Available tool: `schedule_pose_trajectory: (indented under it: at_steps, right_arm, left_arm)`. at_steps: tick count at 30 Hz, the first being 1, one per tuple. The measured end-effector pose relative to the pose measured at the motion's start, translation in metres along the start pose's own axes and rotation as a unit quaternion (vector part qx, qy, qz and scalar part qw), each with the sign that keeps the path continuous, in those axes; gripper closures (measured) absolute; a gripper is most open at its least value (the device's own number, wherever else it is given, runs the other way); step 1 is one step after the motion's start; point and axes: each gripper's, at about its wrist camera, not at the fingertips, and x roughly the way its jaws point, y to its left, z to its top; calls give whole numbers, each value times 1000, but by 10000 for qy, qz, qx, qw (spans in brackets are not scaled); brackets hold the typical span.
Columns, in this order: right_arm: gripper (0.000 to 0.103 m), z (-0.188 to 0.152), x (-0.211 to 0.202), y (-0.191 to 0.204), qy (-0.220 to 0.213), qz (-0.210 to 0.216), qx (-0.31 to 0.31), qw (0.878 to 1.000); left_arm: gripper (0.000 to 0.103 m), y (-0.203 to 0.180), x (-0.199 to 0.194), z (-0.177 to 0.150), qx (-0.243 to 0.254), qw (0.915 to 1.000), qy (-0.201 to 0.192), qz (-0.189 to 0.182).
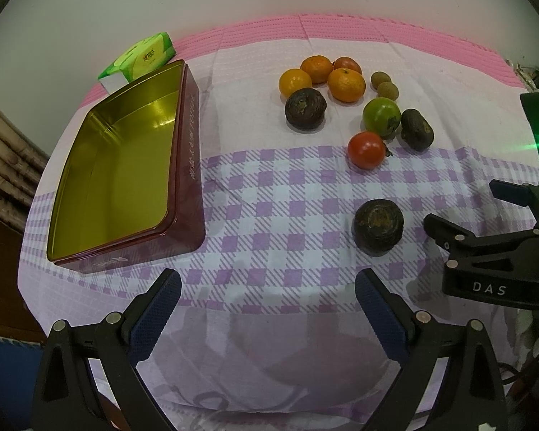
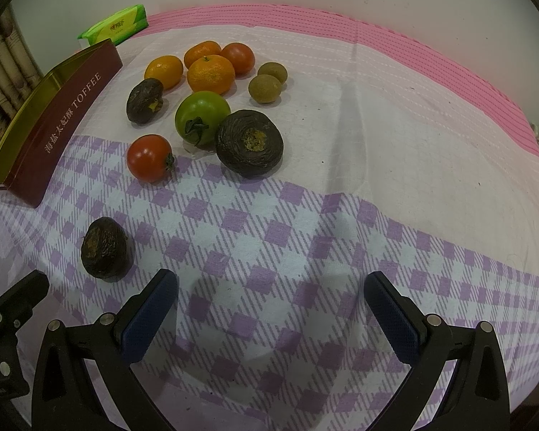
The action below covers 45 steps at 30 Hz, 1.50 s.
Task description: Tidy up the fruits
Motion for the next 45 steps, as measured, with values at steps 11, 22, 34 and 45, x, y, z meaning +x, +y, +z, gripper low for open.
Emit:
schedule_pose_trajectory:
  at_steps: [11,22,34,45]
  right_arm:
    - [0,0,0,0,14,33,-63,10000]
    - [0,7,4,-16,80,-2,10,10000]
    - [0,12,7,-39,22,-78,237,9997]
    - [0,4,2,-41,-22,-48,148,9999]
  left_arm:
    - [7,-1,0,1,-61,10000,-23,-75]
    - [7,-3,1,4,-109,9997,-54,-217]
    - [7,-17,0,11,49,9983,-99,-570]
    - [24,-33,7,23,303,9959,-116,-840]
